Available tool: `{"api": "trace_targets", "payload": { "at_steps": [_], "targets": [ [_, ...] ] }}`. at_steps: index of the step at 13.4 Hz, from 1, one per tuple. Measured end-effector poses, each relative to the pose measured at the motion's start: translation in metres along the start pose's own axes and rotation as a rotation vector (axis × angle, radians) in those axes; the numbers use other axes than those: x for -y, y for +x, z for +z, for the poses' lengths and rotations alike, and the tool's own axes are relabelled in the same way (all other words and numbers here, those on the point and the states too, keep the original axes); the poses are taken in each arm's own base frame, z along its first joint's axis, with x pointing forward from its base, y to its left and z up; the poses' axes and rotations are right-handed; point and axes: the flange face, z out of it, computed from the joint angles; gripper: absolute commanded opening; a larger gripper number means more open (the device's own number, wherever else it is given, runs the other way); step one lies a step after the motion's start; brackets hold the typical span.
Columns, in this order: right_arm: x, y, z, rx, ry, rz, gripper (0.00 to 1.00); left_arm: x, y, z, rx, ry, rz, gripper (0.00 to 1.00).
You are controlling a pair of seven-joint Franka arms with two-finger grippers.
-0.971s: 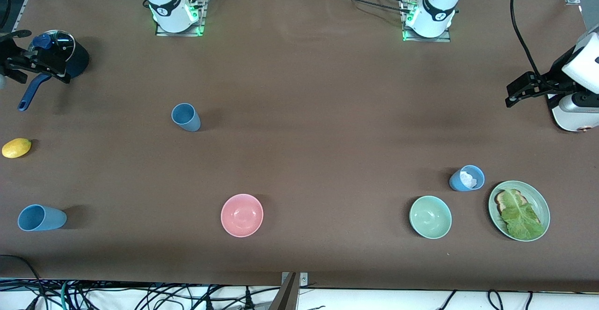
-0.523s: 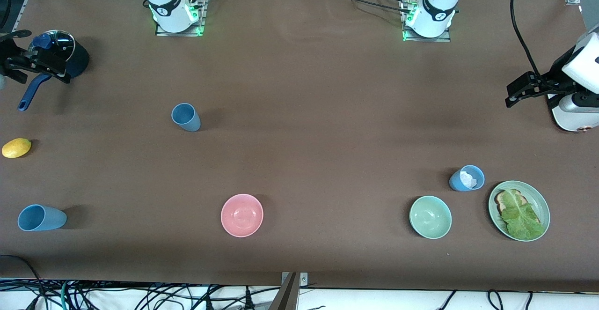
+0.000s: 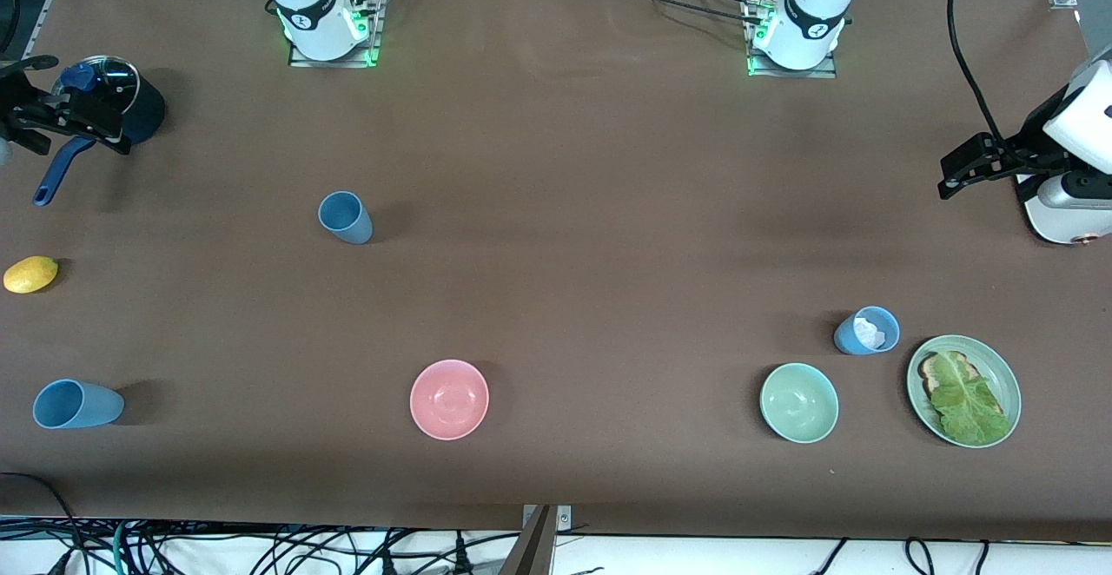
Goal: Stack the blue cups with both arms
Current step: 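Move the left gripper down to the small tissue-filled blue cup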
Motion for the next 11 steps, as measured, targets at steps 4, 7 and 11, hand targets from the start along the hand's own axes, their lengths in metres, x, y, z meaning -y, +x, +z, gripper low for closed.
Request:
{"api": "trace_targets", "payload": {
  "at_steps": [4, 7, 11],
  "targets": [
    [0.000, 0.000, 0.000, 0.000, 0.000, 0.000, 1.00, 0.001, 0.007, 0.012, 0.006, 0.000, -0.001, 1.00],
    [0.000, 0.000, 0.000, 0.000, 0.000, 0.000, 1.00, 0.002, 0.025, 0.039, -0.001, 0.000, -0.003, 1.00],
    [0.000, 0.000, 0.000, 0.000, 0.000, 0.000, 1.00, 0.002, 0.043, 0.105, -0.004, 0.000, -0.003, 1.00]
  ]
}}
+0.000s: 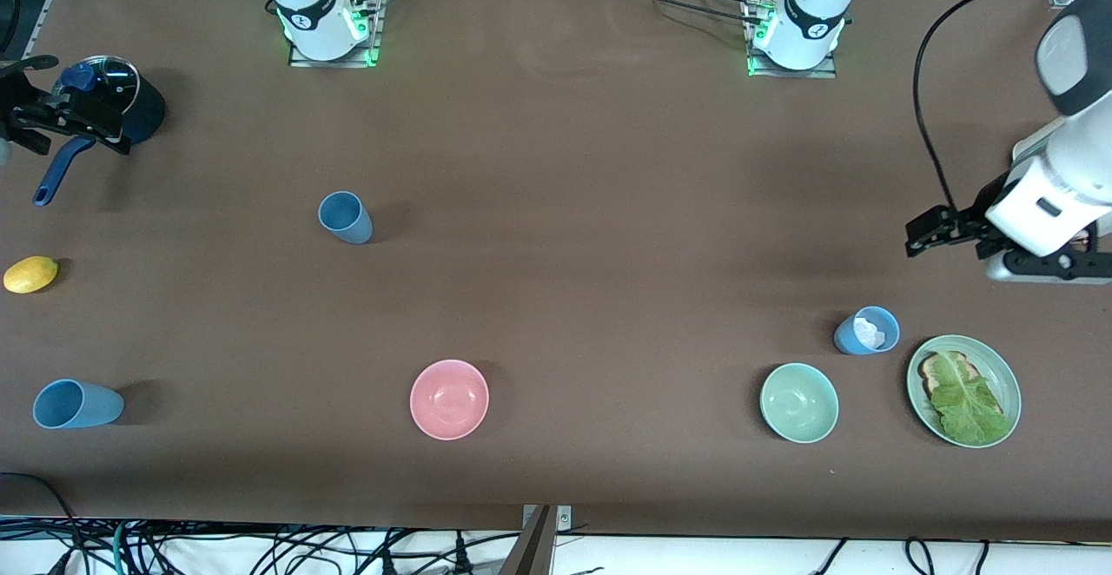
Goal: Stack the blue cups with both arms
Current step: 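Move the left gripper down to the small tissue-filled blue cup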
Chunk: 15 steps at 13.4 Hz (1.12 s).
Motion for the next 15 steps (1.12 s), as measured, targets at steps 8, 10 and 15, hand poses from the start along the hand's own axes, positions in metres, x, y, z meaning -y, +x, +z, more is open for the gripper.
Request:
{"api": "trace_targets", "payload": {
  "at_steps": [8, 10, 15],
  "targets": [
    [0.000, 0.000, 0.000, 0.000, 0.000, 0.000, 1.00, 0.014, -0.012, 0.087, -0.046, 0.002, -0.021, 1.00],
    [0.000, 0.000, 0.000, 0.000, 0.000, 0.000, 1.00, 0.034, -0.011, 0.106, -0.061, 0.006, -0.036, 1.00],
    [0.000, 0.000, 0.000, 0.000, 0.000, 0.000, 1.00, 0.072, -0.001, 0.148, -0.099, 0.018, -0.008, 1.00]
  ]
}}
